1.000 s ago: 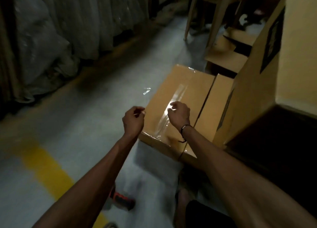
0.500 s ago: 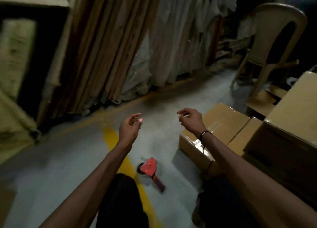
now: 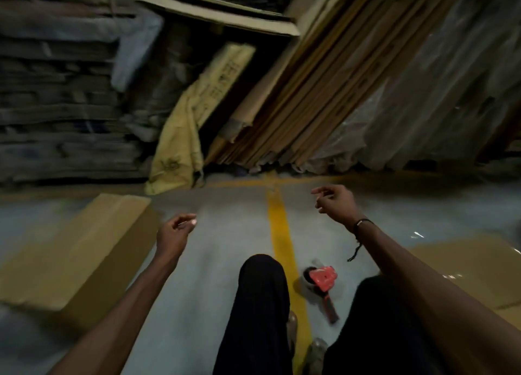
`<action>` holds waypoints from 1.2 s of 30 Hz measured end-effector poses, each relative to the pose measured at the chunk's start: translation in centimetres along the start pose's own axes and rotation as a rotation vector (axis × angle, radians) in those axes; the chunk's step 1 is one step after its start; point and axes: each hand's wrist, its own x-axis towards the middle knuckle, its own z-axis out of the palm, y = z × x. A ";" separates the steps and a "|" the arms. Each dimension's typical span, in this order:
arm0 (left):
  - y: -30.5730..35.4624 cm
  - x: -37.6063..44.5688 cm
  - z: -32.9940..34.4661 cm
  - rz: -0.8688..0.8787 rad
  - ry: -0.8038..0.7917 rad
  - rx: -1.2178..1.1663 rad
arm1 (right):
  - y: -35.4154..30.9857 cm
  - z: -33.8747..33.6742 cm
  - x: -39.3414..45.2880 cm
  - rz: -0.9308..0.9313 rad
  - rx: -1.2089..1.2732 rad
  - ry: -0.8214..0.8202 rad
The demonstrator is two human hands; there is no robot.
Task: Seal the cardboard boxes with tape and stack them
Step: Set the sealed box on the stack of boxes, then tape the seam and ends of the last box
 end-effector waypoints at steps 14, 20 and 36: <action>-7.6 -7.1 -21.5 -0.165 0.506 0.069 | -9.4 18.3 1.7 -0.245 -0.036 -0.378; -12.5 -8.7 -29.0 -0.269 0.663 0.108 | -11.9 29.1 1.0 -0.270 -0.012 -0.575; -31.1 7.3 -43.9 -0.509 0.756 0.184 | -12.9 72.9 -0.2 0.327 0.169 -0.760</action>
